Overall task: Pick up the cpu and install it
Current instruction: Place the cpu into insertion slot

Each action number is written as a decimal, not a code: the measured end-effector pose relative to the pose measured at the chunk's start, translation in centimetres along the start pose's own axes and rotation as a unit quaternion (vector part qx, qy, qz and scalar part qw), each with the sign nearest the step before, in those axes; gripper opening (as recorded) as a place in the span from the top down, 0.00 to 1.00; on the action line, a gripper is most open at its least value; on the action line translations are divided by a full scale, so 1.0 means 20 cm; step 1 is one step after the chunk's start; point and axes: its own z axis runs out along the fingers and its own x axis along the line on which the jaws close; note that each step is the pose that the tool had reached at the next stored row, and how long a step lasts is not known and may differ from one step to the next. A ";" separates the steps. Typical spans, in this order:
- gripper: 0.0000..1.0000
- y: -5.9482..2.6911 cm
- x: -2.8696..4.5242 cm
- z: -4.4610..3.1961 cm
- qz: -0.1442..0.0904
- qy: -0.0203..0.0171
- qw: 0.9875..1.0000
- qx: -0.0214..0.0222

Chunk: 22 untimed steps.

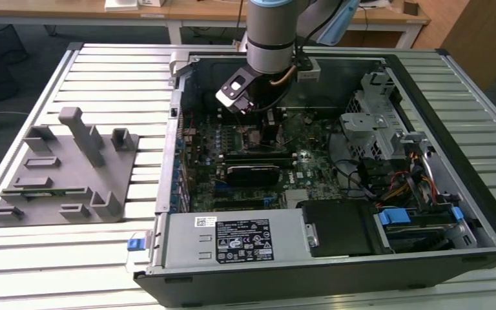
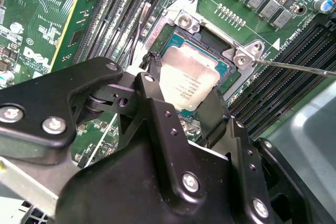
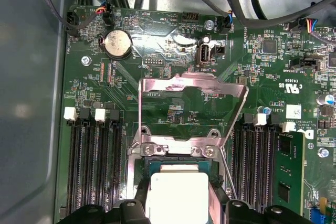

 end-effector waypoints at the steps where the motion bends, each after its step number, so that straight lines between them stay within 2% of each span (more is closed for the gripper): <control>1: 0.47 0.000 0.000 -0.001 0.000 0.000 1.000 0.000; 22: 0.47 0.000 0.000 -0.002 0.009 0.001 1.000 0.001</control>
